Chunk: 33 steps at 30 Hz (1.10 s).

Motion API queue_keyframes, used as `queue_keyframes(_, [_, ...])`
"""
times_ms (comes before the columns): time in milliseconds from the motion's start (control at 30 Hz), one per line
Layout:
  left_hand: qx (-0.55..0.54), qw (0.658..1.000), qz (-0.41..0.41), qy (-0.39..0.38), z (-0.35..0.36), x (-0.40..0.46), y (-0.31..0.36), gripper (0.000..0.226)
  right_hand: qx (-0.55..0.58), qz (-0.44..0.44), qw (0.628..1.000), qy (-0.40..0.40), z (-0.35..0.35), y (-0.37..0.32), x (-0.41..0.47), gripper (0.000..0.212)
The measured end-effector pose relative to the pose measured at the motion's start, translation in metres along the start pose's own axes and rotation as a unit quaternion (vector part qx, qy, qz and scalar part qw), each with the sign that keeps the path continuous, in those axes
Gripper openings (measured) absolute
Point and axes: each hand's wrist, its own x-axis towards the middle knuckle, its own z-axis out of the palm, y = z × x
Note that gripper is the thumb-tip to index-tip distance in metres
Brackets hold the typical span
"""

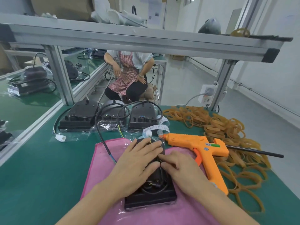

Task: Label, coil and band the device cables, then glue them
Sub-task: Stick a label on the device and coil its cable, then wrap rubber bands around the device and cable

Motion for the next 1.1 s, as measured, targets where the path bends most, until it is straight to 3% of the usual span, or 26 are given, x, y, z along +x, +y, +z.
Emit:
queue_keyframes(67, [0.033, 0.998, -0.022, -0.049, 0.008, 0.009, -0.006, 0.050, -0.057, -0.005, 0.998, 0.013, 0.001, -0.005, -0.005, 0.031])
queue_keyframes(267, [0.040, 0.997, 0.019, -0.064, 0.003, 0.019, -0.018, 0.046, -0.150, -0.026, 0.988, 0.000, 0.004, -0.017, -0.005, 0.038])
queue_keyframes(367, [0.039, 0.996, -0.015, -0.077, 0.006, 0.016, -0.021, 0.049, -0.162, -0.021, 0.986, -0.023, 0.001, -0.019, -0.004, 0.035])
queue_keyframes(500, [0.080, 0.992, -0.032, -0.095, 0.005, 0.021, -0.020, 0.050, -0.069, -0.018, 0.997, -0.042, -0.011, -0.012, 0.002, 0.027])
queue_keyframes(600, [0.072, 0.991, -0.028, -0.111, 0.006, 0.018, -0.020, 0.054, -0.014, 0.032, 0.999, 0.003, -0.025, 0.007, 0.024, 0.025])
queue_keyframes(867, [0.002, 0.994, -0.018, -0.110, -0.003, 0.025, -0.020, 0.052, -0.159, 0.200, 0.960, 0.111, -0.072, 0.080, 0.107, 0.028])
queue_keyframes(967, [-0.053, 0.993, -0.031, -0.099, -0.003, 0.023, -0.016, 0.048, -0.173, 0.245, 0.952, 0.064, -0.075, 0.100, 0.128, 0.031])
queue_keyframes(1100, [-0.168, 0.982, -0.086, -0.027, -0.003, 0.018, -0.018, 0.034, -0.227, 0.249, 0.941, -0.008, -0.058, 0.117, 0.150, 0.022])
